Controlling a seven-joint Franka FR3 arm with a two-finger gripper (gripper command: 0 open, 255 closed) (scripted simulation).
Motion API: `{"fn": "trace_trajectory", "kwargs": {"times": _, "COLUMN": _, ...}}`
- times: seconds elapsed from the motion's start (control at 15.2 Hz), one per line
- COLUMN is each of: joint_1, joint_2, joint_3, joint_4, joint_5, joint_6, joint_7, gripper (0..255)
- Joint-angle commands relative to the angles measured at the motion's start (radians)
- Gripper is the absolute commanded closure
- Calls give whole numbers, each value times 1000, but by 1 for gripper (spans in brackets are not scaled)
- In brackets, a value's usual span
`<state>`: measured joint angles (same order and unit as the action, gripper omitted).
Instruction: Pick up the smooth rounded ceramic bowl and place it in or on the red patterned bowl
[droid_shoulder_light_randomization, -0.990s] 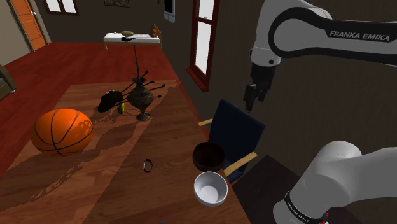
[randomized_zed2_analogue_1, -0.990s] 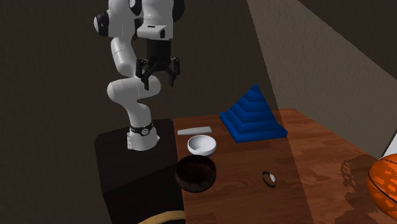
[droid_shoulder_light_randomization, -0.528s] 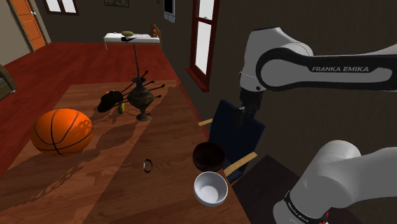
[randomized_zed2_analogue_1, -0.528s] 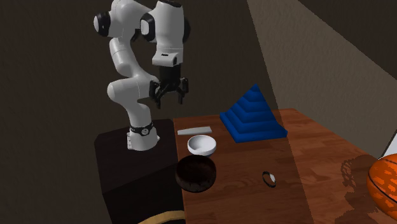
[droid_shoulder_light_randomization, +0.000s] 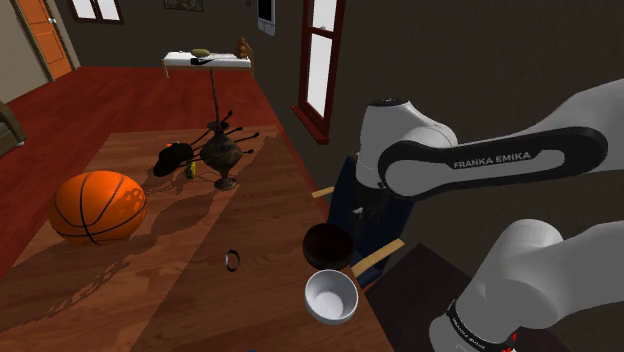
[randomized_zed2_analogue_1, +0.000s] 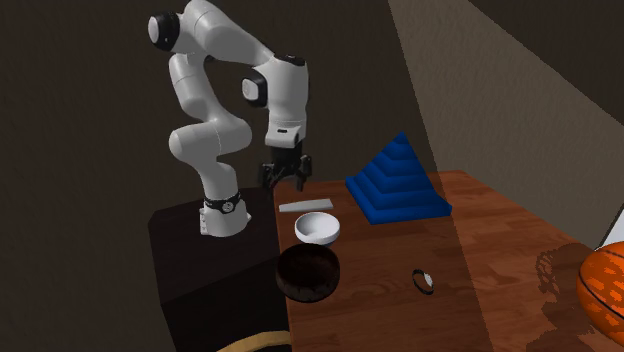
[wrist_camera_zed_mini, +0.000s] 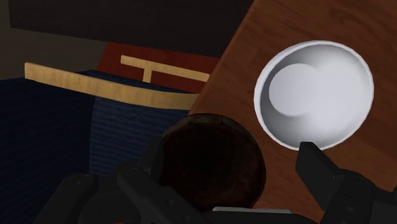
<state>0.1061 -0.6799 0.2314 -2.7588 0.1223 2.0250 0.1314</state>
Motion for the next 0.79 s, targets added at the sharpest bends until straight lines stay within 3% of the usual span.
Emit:
{"fn": "trace_trajectory", "kwargs": {"times": 0.0, "joint_1": 18, "joint_2": 38, "joint_3": 29, "joint_4": -36, "joint_5": 23, "joint_6": 77, "joint_7": 23, "gripper": 0}}
{"fn": "trace_trajectory", "kwargs": {"times": 0.4, "joint_1": 50, "joint_2": 237, "joint_3": 118, "joint_4": -93, "joint_5": 70, "joint_6": 336, "joint_7": 93, "gripper": 0}}
{"fn": "trace_trajectory", "kwargs": {"times": 0.73, "joint_1": 44, "joint_2": 323, "joint_3": 141, "joint_4": -116, "joint_5": 67, "joint_6": 445, "joint_7": 108, "gripper": 0}}
